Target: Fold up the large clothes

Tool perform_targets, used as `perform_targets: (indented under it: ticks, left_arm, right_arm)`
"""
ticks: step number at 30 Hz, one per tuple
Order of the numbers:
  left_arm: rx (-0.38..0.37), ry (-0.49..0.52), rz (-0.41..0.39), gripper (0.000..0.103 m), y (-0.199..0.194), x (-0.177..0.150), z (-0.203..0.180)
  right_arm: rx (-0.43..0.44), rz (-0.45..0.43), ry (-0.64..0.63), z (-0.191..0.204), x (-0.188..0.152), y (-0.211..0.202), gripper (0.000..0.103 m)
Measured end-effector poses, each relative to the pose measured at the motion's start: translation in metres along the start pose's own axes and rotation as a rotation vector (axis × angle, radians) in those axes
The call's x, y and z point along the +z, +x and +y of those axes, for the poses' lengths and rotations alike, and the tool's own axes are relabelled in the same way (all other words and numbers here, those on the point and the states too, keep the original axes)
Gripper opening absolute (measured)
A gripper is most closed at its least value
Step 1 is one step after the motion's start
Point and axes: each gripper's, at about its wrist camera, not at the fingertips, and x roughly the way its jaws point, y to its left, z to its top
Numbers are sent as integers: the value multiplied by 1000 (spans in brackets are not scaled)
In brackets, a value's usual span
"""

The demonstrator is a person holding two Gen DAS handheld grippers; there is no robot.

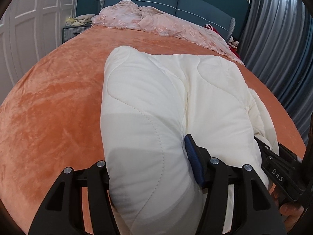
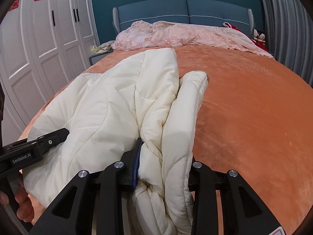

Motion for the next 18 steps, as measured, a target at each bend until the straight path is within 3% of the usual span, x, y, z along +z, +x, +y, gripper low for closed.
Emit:
perform_targets:
  ticks: [6,11,14,18]
  left_arm:
    - [18,13,-22,60,10,-6,3]
    - [50,-16,12,67,8,-3,5]
    - [142,-21,33,75,-14,3,4]
    - [346,68,-12,76,-51,8,-13]
  right_arm:
    - [-21,-16,3,1,-10,15,35]
    - [-12,11,39,-5,-5,10,46]
    - [3,43,84,-16,3,-12,47]
    - [-61,-96,88,-21,13,-74,49]
